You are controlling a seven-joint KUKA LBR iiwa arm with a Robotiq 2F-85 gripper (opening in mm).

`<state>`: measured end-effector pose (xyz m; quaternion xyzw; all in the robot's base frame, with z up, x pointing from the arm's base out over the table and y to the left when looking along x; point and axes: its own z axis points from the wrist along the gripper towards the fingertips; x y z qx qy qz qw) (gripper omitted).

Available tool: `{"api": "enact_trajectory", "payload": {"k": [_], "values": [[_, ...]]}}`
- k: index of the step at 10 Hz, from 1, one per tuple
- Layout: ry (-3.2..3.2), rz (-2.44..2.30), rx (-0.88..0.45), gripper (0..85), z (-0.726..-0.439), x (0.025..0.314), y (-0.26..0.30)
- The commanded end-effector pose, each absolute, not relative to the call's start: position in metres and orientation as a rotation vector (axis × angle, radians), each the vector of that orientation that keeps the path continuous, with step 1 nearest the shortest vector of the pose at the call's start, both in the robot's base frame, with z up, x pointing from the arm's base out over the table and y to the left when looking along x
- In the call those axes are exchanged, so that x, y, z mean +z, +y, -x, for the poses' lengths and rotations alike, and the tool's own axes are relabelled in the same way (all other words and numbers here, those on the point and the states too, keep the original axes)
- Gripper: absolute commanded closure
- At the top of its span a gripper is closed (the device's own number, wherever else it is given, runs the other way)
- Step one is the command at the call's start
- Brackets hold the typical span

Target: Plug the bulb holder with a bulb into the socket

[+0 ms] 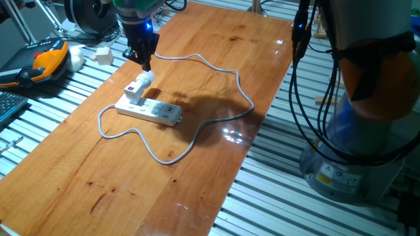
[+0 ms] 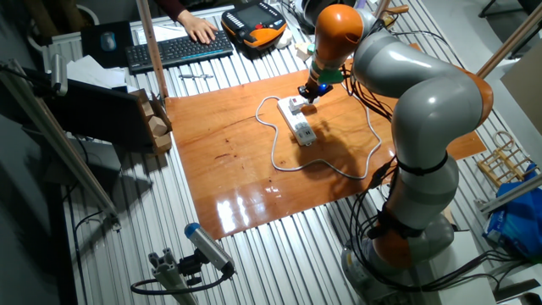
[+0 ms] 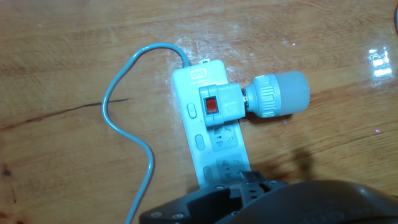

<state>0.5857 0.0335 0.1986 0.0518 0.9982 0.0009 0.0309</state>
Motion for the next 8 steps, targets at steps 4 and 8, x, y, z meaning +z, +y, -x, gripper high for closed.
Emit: {"api": "enact_trajectory", "payload": {"k": [4,8], "values": [[3.069,-0.169,0.001,85.0,-0.5862,0.1969,0.0341],[3.066,-0.164,0.004,85.0,-0.587,0.1959,0.0341]]}}
